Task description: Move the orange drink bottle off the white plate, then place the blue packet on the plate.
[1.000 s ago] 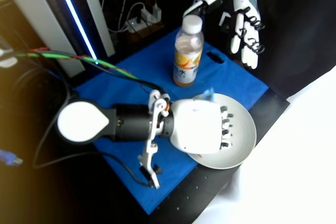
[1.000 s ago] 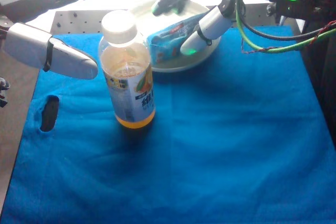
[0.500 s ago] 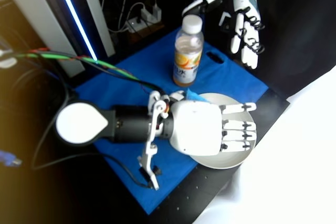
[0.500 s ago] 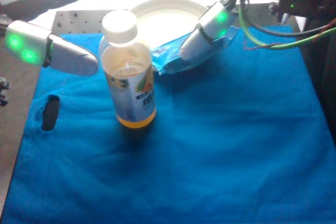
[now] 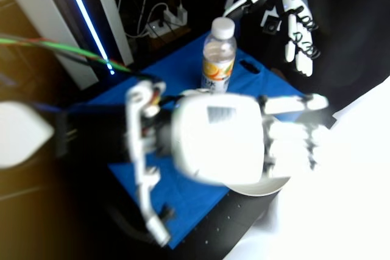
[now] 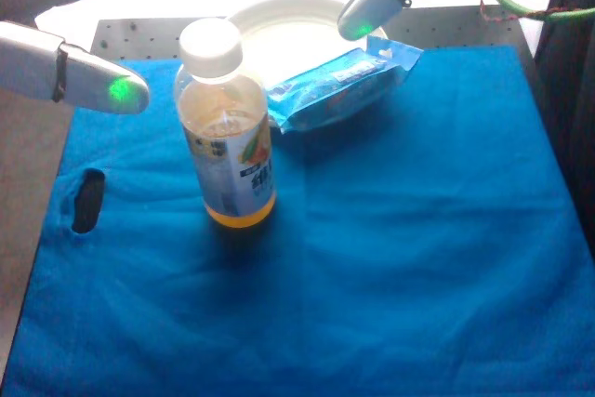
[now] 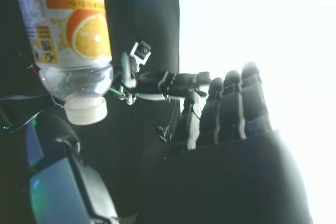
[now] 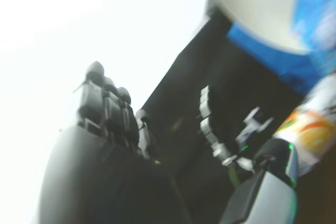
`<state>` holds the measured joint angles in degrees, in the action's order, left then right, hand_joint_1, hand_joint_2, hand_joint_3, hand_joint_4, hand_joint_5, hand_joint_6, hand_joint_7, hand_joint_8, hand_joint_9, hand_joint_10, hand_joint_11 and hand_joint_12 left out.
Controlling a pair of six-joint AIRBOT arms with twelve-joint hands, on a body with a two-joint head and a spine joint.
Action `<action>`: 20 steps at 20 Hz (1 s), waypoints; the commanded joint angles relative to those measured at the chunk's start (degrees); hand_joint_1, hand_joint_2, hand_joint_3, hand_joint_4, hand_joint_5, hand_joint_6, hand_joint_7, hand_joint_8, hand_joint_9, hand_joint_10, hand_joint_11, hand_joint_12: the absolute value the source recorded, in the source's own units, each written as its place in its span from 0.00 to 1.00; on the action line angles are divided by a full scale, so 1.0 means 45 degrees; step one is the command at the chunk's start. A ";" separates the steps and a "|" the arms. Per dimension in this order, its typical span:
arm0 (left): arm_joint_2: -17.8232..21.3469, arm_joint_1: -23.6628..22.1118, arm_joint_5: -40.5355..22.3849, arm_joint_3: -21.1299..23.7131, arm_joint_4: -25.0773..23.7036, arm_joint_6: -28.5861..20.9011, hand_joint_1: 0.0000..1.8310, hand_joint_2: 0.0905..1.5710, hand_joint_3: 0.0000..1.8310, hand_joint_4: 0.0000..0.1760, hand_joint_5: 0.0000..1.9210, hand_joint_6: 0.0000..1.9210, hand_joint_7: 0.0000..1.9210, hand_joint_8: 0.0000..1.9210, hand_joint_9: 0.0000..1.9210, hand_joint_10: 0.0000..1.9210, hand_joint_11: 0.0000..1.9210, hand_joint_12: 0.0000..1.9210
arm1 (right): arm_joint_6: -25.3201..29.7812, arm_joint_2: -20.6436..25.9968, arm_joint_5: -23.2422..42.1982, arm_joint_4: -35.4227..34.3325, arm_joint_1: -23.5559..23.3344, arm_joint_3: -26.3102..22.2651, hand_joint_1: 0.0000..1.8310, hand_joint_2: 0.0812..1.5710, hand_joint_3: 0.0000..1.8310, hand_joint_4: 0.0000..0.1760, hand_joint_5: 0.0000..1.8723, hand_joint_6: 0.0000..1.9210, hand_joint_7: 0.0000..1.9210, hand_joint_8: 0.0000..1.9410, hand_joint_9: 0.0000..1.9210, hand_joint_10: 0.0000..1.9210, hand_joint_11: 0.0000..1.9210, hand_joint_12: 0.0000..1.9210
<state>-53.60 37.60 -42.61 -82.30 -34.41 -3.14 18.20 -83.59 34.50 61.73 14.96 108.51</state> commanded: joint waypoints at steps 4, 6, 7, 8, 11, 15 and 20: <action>0.0308 -0.0074 -0.1025 -0.0003 0.0823 0.0007 0.30 0.40 0.00 0.95 0.00 0.00 0.00 0.00 0.00 0.00 0.00 0.00 | -0.0039 0.0458 0.0566 -0.0918 -0.0431 -0.0209 0.43 0.31 0.00 1.00 0.00 0.00 0.03 0.00 0.01 0.00 0.00 0.16; 0.0429 -0.0074 -0.0981 0.0066 0.0827 0.0048 0.31 0.40 0.00 0.98 0.00 0.00 0.00 0.00 0.00 0.00 0.00 0.00 | -0.0102 0.0553 0.0566 -0.0919 -0.0460 -0.0358 0.42 0.31 0.00 1.00 0.00 0.00 0.03 0.00 0.00 0.00 0.00 0.13; 0.0481 -0.0074 -0.0970 0.0097 0.0846 0.0065 0.33 0.41 0.01 1.00 0.00 0.00 0.00 0.00 0.00 0.00 0.00 0.00 | -0.0102 0.0588 0.0566 -0.0919 -0.0460 -0.0413 0.43 0.31 0.00 1.00 0.00 0.00 0.04 0.00 0.00 0.00 0.00 0.12; 0.0509 -0.0074 -0.0961 0.0114 0.0867 0.0078 0.33 0.41 0.01 1.00 0.00 0.00 0.00 0.00 0.00 0.00 0.00 0.00 | -0.0102 0.0613 0.0566 -0.0920 -0.0460 -0.0460 0.43 0.31 0.00 1.00 0.00 0.00 0.04 0.00 0.00 0.00 0.00 0.12; 0.0646 -0.0072 -0.0883 0.0183 0.0890 0.0144 0.32 0.41 0.01 1.00 0.00 0.00 0.00 0.00 0.00 0.00 0.00 0.00 | -0.0103 0.0830 0.0571 -0.0924 -0.0460 -0.0803 0.46 0.33 0.00 1.00 0.00 0.00 0.04 0.00 0.00 0.00 0.00 0.04; 0.0783 -0.0064 -0.0846 0.0255 0.1090 0.0326 0.35 0.41 0.00 1.00 0.00 0.00 0.00 0.00 0.00 0.00 0.00 0.00 | -0.0104 0.1320 0.0579 -0.1085 -0.0460 -0.1488 0.44 0.31 0.00 1.00 0.00 0.00 0.03 0.00 0.00 0.00 0.00 0.00; 0.1222 0.0557 -0.0946 0.0497 0.2117 0.1047 0.31 0.40 0.00 1.00 0.00 0.00 0.00 0.00 0.00 0.00 0.00 0.00 | -0.0145 0.1770 0.0584 -0.1283 -0.0452 -0.2061 0.45 0.33 0.00 1.00 0.00 0.00 0.02 0.00 0.00 0.00 0.00 0.00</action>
<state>-48.75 40.62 -41.78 -80.03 -28.82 1.74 17.65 -75.64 33.85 59.96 13.74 99.18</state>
